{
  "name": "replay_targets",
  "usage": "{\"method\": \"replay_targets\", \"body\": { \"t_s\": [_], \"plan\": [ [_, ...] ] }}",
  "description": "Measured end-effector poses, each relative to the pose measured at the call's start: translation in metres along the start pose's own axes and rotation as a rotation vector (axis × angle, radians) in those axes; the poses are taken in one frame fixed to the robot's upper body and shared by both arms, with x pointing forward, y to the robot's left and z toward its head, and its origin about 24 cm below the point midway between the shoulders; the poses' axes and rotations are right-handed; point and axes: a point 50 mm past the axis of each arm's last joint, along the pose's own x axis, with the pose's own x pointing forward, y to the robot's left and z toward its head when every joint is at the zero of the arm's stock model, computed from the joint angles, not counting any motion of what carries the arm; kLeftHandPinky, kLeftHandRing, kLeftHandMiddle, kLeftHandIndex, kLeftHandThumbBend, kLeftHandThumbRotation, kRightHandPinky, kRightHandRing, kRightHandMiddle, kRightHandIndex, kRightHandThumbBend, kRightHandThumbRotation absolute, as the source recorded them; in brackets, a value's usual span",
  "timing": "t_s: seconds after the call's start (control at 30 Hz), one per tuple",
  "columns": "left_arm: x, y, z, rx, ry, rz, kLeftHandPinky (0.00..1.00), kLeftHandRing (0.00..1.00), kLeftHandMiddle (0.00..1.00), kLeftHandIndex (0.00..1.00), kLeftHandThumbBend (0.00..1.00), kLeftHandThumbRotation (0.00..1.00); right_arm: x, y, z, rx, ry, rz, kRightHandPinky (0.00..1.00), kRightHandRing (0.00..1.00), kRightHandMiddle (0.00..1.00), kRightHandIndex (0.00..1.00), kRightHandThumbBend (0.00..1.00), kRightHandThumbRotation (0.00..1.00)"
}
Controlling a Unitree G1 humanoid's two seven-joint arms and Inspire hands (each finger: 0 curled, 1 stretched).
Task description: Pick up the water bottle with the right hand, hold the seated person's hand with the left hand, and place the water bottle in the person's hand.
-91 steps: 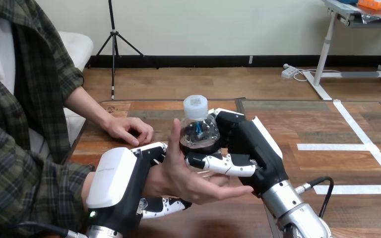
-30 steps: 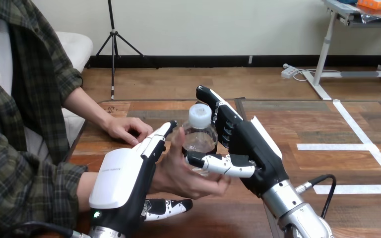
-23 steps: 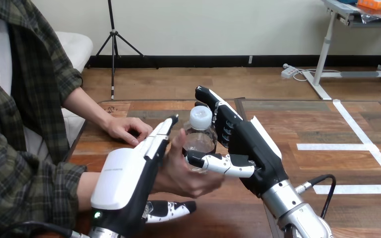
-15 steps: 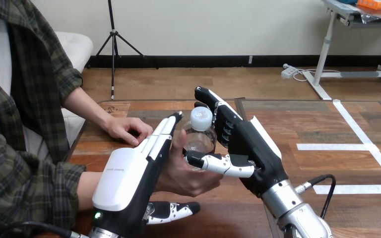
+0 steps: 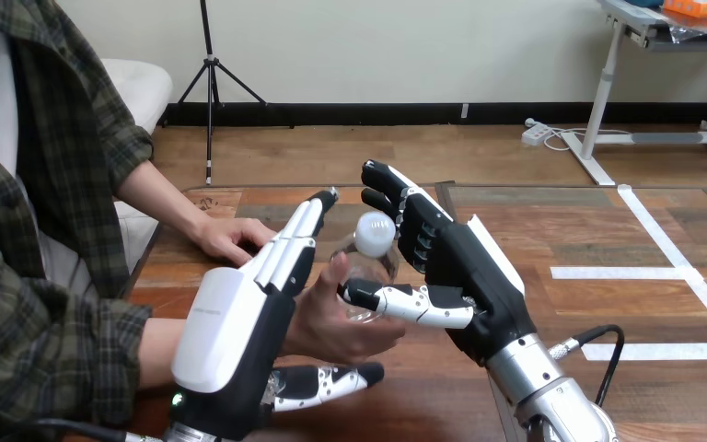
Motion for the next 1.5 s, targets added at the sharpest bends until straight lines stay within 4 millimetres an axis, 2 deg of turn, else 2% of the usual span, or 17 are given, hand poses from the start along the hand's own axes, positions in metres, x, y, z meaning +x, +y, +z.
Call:
{"method": "replay_targets", "body": {
  "t_s": [0.3, 0.6, 1.17, 1.4, 1.5],
  "plan": [
    [-0.001, 0.000, 0.000, -0.072, -0.007, 0.036, 0.64, 0.82, 0.90, 0.90, 0.60, 0.05, 0.000, -0.001, 0.000, 0.013, -0.007, -0.048, 0.89, 0.90, 0.90, 0.87, 0.74, 0.09],
    [-0.003, -0.001, 0.001, -0.172, -0.003, 0.068, 0.69, 0.83, 0.89, 0.90, 0.58, 0.13, 0.001, -0.004, 0.002, 0.056, -0.031, -0.129, 0.87, 0.88, 0.88, 0.84, 0.67, 0.06],
    [0.001, -0.002, 0.003, -0.474, 0.061, 0.100, 0.78, 0.85, 0.86, 0.90, 0.68, 0.32, -0.006, -0.004, 0.001, 0.068, -0.039, -0.192, 0.83, 0.88, 0.88, 0.84, 0.66, 0.25],
    [0.001, -0.007, 0.006, -0.524, 0.066, 0.089, 0.77, 0.85, 0.86, 0.90, 0.69, 0.35, -0.010, -0.004, 0.000, 0.062, -0.045, -0.207, 0.82, 0.88, 0.87, 0.84, 0.67, 0.29],
    [0.001, -0.010, 0.008, -0.537, 0.067, 0.086, 0.74, 0.83, 0.85, 0.89, 0.68, 0.37, -0.011, -0.005, 0.001, 0.060, -0.047, -0.213, 0.82, 0.87, 0.87, 0.84, 0.68, 0.31]
  ]
}}
